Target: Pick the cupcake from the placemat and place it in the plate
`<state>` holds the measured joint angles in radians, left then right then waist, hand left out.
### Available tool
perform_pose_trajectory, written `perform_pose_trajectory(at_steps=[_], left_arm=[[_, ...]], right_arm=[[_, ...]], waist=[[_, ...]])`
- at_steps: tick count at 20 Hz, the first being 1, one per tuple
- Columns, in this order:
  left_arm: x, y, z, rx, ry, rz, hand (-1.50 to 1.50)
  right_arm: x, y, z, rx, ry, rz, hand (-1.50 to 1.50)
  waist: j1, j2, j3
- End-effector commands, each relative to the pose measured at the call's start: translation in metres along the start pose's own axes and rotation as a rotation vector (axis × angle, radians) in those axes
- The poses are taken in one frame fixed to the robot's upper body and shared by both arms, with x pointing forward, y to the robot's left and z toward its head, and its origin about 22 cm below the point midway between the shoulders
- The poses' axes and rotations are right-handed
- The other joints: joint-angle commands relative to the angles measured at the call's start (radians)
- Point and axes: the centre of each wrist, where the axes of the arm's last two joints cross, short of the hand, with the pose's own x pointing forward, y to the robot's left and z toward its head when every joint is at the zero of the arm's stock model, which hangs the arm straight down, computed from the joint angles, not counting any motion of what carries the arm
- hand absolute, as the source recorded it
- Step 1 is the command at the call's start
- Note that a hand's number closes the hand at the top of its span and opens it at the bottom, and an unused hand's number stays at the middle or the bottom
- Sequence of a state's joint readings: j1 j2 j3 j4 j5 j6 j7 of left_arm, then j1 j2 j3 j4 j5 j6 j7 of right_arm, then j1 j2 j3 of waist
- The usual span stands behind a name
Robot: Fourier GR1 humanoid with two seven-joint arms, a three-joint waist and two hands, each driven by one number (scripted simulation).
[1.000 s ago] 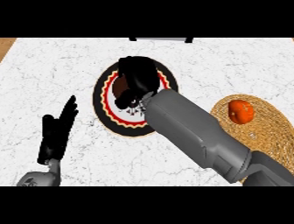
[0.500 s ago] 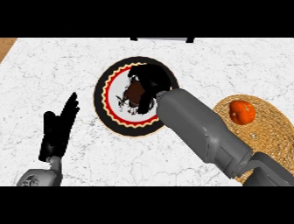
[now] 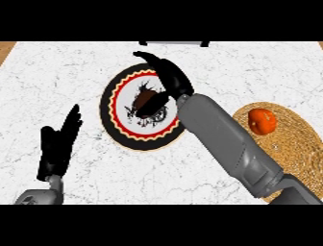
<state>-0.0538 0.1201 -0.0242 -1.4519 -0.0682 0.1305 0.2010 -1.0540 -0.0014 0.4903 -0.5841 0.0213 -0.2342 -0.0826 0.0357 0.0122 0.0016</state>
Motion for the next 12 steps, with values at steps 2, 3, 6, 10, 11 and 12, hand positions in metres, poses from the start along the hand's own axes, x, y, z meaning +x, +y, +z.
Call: perform_pose_trajectory(at_steps=[2,3,6,10,11,12], left_arm=[[-0.004,-0.005,-0.001,0.009,0.025,0.01,0.0],[0.004,-0.003,-0.001,0.012,0.028,0.011,0.0],[0.008,-0.012,0.002,0.015,0.022,0.012,0.0],[-0.002,0.003,0.006,0.003,0.005,-0.005,0.0],[0.007,0.019,-0.008,0.039,0.005,-0.014,0.0],[-0.004,-0.024,0.004,-0.003,0.008,-0.002,0.0]], right_arm=[[-0.014,-0.016,0.003,-0.079,-0.046,-0.274,-1.5],[-0.028,-0.032,0.008,-0.054,-0.047,-0.277,-1.5],[-0.043,-0.019,0.01,-0.043,-0.071,-0.318,-1.5],[-0.057,-0.015,0.013,-0.014,-0.085,-0.346,-1.5],[-0.05,-0.028,0.012,0.02,-0.103,-0.345,-1.5],[-0.047,-0.01,0.013,0.036,-0.116,-0.332,-1.5]], waist=[[-0.018,-0.004,-0.001],[-0.023,-0.007,-0.001],[-0.012,-0.005,-0.001],[-0.007,-0.004,-0.001],[-0.024,-0.009,-0.002],[-0.013,-0.007,-0.001]])
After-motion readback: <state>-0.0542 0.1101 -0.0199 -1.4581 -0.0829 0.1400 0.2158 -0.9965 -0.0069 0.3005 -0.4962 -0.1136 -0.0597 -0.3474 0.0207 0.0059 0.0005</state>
